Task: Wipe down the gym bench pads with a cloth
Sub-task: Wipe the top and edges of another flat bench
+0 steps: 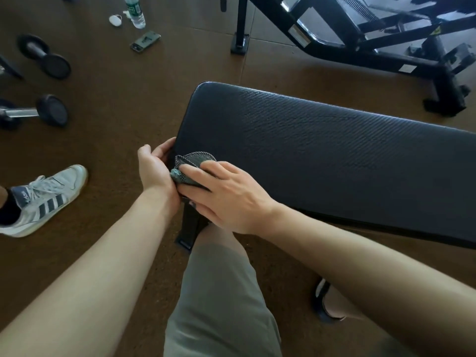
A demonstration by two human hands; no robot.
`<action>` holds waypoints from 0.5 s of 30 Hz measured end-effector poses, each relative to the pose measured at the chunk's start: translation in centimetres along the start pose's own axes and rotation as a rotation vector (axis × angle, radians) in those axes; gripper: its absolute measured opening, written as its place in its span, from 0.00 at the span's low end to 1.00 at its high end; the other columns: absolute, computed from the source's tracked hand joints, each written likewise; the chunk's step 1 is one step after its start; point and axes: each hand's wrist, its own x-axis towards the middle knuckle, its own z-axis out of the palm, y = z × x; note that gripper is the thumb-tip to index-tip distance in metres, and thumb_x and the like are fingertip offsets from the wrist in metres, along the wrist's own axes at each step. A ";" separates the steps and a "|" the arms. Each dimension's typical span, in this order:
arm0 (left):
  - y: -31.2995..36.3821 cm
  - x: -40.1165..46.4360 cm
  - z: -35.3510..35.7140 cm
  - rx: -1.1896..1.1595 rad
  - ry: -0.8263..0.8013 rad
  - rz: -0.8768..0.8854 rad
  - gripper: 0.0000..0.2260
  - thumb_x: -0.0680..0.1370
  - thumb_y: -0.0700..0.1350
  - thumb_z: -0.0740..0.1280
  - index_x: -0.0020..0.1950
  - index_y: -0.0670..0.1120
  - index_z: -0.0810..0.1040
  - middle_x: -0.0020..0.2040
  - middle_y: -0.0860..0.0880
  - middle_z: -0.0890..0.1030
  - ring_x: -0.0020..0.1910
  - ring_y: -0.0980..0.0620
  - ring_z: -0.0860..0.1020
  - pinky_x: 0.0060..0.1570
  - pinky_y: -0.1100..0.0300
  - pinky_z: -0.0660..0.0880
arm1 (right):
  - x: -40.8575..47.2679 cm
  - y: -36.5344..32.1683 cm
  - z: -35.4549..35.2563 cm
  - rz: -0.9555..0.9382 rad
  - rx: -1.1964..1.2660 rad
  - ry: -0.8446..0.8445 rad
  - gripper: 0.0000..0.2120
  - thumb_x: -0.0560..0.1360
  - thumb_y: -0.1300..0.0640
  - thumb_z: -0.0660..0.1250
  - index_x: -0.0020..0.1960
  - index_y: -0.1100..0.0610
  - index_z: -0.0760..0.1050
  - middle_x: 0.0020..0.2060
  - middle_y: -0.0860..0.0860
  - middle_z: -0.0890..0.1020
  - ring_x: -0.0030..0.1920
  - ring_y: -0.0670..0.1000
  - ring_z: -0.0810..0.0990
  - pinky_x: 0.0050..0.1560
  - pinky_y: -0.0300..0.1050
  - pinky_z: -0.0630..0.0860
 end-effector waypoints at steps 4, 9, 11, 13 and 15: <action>-0.1 0.0 0.2 -0.031 0.060 -0.033 0.26 0.83 0.61 0.49 0.59 0.51 0.84 0.55 0.43 0.86 0.55 0.42 0.84 0.55 0.45 0.79 | 2.2 2.3 -0.4 -0.009 0.017 -0.066 0.21 0.84 0.46 0.53 0.75 0.46 0.71 0.75 0.50 0.71 0.71 0.54 0.68 0.74 0.50 0.63; -0.2 -0.5 1.5 -0.013 0.173 -0.004 0.24 0.83 0.59 0.51 0.56 0.52 0.85 0.54 0.45 0.86 0.53 0.46 0.84 0.50 0.52 0.79 | 6.2 5.4 0.6 0.126 0.008 -0.043 0.22 0.83 0.46 0.54 0.75 0.46 0.71 0.74 0.51 0.72 0.70 0.56 0.70 0.71 0.53 0.66; -0.3 -0.3 1.8 0.058 0.247 0.046 0.25 0.82 0.58 0.51 0.51 0.53 0.87 0.53 0.47 0.86 0.54 0.46 0.83 0.53 0.49 0.80 | 7.4 7.4 1.0 0.222 -0.004 -0.015 0.22 0.82 0.47 0.56 0.73 0.48 0.74 0.72 0.53 0.74 0.67 0.58 0.72 0.69 0.54 0.69; -0.3 -0.4 2.2 0.142 0.312 0.095 0.25 0.82 0.57 0.50 0.48 0.53 0.87 0.54 0.50 0.85 0.53 0.48 0.82 0.54 0.49 0.80 | 7.8 9.9 0.7 0.345 -0.011 0.036 0.21 0.81 0.50 0.57 0.70 0.51 0.77 0.69 0.54 0.77 0.63 0.62 0.75 0.65 0.55 0.71; -0.4 -0.5 2.5 0.226 0.359 0.145 0.24 0.83 0.56 0.50 0.47 0.53 0.85 0.54 0.51 0.84 0.52 0.50 0.81 0.54 0.50 0.80 | 6.9 12.8 0.1 0.517 -0.038 0.068 0.20 0.82 0.52 0.57 0.70 0.53 0.77 0.69 0.55 0.77 0.62 0.64 0.74 0.65 0.54 0.70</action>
